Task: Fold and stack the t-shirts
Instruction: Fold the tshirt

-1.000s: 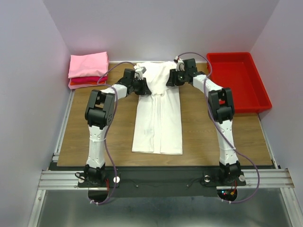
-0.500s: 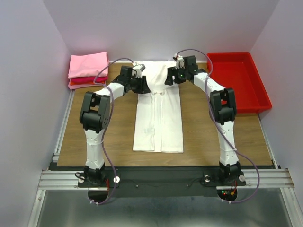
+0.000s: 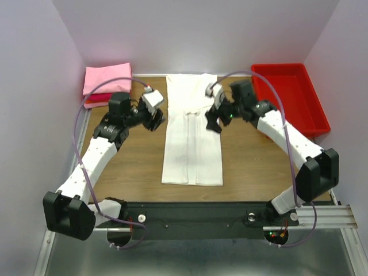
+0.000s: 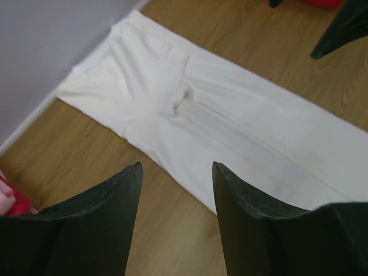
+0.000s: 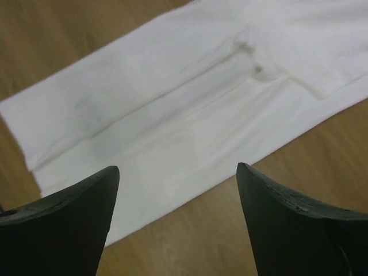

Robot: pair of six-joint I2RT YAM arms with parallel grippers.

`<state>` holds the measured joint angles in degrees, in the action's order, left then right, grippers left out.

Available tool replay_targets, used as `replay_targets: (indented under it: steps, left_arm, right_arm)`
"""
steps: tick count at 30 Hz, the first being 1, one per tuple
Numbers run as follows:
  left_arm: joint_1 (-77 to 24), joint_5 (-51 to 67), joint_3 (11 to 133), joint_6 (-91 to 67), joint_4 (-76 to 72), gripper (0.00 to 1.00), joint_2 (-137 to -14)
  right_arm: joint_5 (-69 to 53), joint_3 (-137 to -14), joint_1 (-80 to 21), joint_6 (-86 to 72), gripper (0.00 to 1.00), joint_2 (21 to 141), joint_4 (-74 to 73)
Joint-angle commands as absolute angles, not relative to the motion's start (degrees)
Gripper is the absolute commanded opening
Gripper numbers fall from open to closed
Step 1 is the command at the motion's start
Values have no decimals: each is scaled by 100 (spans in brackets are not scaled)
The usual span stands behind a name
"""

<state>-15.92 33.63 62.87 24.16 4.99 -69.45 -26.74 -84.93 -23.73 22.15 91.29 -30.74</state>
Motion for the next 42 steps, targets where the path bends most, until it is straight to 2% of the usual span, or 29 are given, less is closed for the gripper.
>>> replay_targets:
  steps: [1,4,11,17,23,35,37,38,40,42]
  left_arm:
    - [-1617,3629,5337,3811,1713,62,-6656]
    - [-1783,3752,4546,4619,1898,61,-5963]
    - [-3365,3094,3034,5309,2153,59,-5089]
    - [-3848,2751,2900,5370,1942,59,-5202]
    - [-4139,2646,2813,5493,1890,63,-5440]
    - [-4702,2092,2619,5572,1521,61,-6108]
    - [-4746,1969,2593,5537,1389,54,-6318]
    - [-4763,1986,2662,5546,1397,48,-6389]
    - [-4772,1995,2707,5563,1406,48,-6503]
    - [-4816,1969,2786,5581,1415,45,-6609]
  right_arm:
    - [-2436,-6958,-3117,2716,84,8686,-3929]
    - [-2286,-6277,-3662,2532,72,8061,-3850]
    - [-1829,-5090,-4174,2619,64,7489,-3534]
    - [-1248,-4439,-4789,2725,64,7418,-2998]
    - [-985,-4175,-5246,2646,64,7506,-2620]
    - [-405,-3718,-5563,2733,61,8024,-1987]
    - [-291,-3622,-5598,2751,57,8138,-1908]
    - [-273,-3595,-5599,2760,55,8165,-1864]
    - [-229,-3534,-5599,2742,47,8200,-1802]
    - [-123,-3489,-5607,2742,44,8261,-1732]
